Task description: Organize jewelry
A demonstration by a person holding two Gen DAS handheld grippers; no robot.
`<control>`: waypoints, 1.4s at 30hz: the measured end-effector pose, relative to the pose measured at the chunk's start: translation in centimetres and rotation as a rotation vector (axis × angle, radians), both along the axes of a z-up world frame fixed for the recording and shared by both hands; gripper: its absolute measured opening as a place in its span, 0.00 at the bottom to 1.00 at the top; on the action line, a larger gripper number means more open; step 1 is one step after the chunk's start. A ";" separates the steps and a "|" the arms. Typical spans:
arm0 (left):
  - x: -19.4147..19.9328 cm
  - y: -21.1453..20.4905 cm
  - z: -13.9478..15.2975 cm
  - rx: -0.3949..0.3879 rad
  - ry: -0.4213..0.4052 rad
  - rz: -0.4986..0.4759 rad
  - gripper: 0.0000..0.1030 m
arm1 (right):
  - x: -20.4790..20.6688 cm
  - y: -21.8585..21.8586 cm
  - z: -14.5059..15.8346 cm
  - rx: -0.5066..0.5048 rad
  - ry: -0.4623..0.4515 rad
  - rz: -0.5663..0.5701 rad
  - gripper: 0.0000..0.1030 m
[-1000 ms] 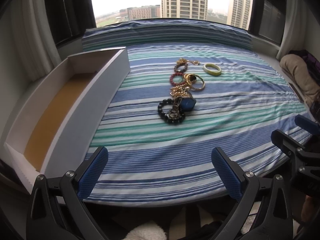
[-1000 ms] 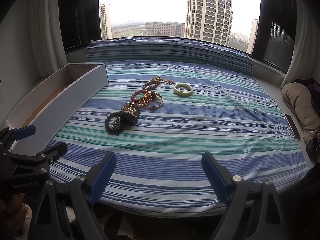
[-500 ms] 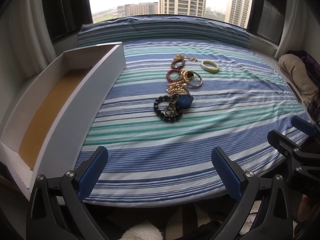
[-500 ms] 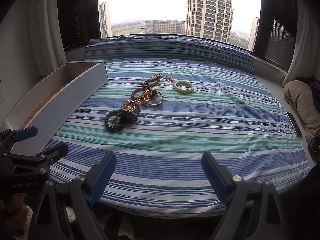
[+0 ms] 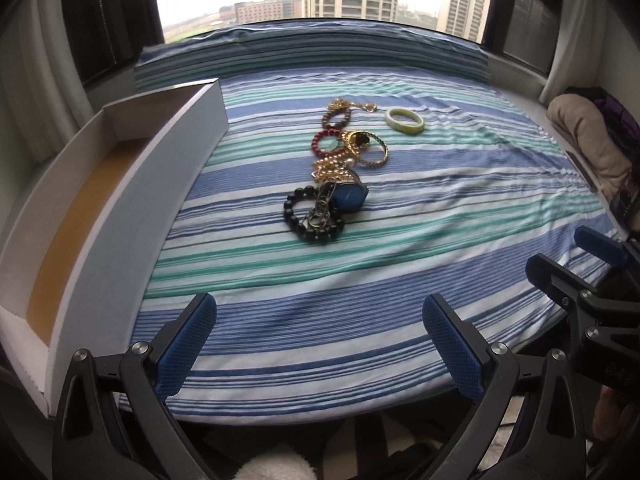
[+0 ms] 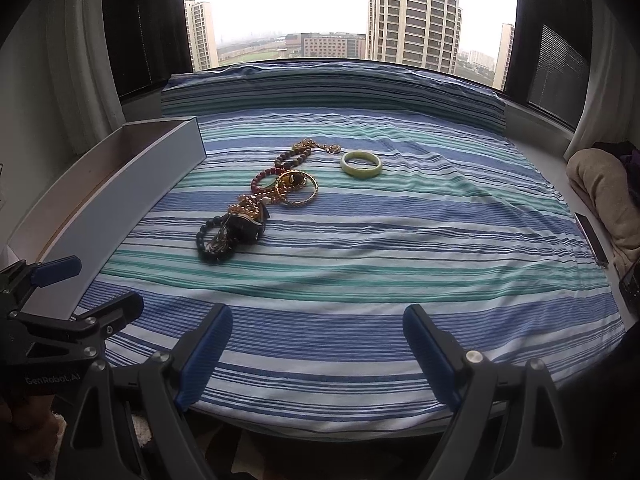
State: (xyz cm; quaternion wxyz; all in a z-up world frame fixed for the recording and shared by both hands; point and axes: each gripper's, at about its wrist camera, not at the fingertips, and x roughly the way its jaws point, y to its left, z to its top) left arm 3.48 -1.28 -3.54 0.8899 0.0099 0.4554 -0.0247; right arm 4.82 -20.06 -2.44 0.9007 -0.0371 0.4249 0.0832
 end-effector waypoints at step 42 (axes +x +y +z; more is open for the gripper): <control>14.0 1.0 -6.6 -0.162 0.078 -0.283 0.68 | 2.9 -2.3 -2.8 0.036 0.081 -0.029 0.87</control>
